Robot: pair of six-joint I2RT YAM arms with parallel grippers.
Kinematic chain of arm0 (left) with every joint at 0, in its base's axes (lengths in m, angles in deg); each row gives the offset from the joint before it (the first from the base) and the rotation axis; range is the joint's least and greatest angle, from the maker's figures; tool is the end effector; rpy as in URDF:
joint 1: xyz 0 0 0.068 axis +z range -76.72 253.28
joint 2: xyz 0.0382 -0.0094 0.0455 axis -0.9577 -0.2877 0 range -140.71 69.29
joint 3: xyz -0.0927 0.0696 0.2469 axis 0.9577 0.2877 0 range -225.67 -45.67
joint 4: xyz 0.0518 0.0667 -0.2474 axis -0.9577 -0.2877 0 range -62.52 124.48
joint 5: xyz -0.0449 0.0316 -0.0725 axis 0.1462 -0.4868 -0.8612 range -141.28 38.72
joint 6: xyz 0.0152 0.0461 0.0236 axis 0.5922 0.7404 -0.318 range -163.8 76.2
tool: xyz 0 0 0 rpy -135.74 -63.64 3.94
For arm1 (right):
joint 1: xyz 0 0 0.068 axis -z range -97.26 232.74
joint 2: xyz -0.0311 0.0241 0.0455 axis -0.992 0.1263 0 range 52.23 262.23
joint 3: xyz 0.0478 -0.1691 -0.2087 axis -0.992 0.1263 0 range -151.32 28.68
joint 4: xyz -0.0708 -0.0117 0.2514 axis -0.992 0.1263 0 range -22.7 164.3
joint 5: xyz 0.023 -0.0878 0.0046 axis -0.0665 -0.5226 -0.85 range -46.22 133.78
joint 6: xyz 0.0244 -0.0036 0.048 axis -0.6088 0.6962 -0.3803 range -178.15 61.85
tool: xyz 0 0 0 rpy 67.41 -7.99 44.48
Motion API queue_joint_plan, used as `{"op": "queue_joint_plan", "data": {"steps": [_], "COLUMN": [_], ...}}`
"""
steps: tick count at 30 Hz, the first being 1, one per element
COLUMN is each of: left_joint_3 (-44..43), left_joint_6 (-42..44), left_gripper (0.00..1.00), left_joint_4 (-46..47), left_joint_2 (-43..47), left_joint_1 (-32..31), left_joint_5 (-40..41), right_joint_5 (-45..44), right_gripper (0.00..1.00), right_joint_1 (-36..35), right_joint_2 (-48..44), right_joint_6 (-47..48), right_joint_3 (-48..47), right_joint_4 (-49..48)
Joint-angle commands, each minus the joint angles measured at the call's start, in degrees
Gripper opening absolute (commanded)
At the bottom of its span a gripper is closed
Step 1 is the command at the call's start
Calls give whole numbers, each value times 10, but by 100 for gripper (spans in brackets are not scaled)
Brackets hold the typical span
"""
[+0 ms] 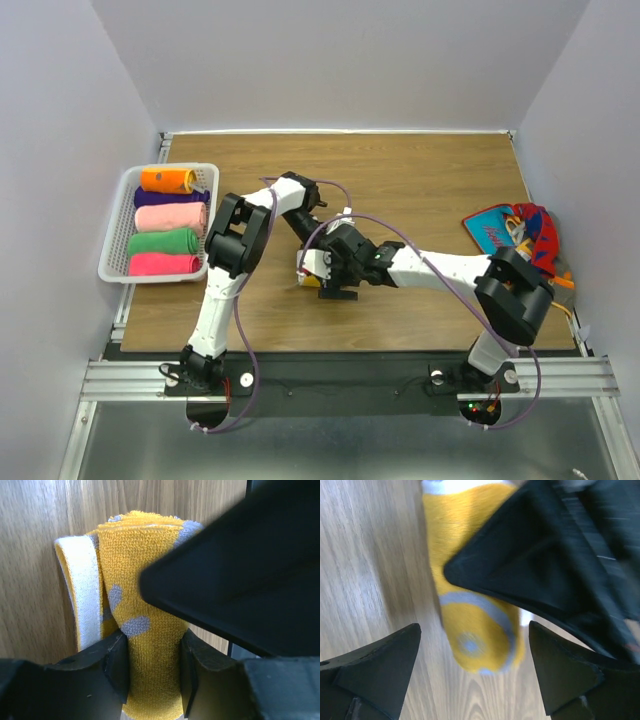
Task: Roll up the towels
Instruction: Roll the towel
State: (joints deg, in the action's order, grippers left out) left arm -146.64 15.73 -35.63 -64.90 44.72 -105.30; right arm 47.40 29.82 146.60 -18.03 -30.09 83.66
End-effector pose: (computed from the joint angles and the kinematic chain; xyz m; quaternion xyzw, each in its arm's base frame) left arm 0.3550 -0.2260 0.1263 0.5773 0.6727 -0.4623 0.0207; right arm 0.2042 0.2739 0.1966 -0.6927 0.6427 0.0660 0.3204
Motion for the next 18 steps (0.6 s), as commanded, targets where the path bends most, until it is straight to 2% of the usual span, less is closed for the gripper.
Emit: {"op": "queue_joint_plan", "data": {"steps": [1,5,7,9,11,12,13,18], "left_joint_3": [20,24,24,24,23,20,19,-8], "left_joint_6": [46,51,52,52,51,46,45,32], "left_gripper": [49,50,52,54,56,59,61,63], "left_joint_4": [62,62,62,62,62,62,62,62], "left_joint_2": [-48,-42,-36,-32,-27,-26,-17,28], "left_joint_1": [6,8,8,10,15,22,29,77], "left_joint_5": [145,140,136,134,130,125,119,124], "right_joint_5": [9,7,7,18,27,32,42,84], "right_gripper": [89,82,72,40,27,17,1,1], "right_joint_1": [0,3,5,7,8,10,11,31], "right_joint_2": [34,50,54,53,47,40,37,62], "right_joint_6": [23,29,30,30,26,24,23,29], "right_joint_3": [-6,2,5,11,15,22,25,2], "right_joint_4": [-59,-66,-66,-65,-64,-63,-59,23]}}
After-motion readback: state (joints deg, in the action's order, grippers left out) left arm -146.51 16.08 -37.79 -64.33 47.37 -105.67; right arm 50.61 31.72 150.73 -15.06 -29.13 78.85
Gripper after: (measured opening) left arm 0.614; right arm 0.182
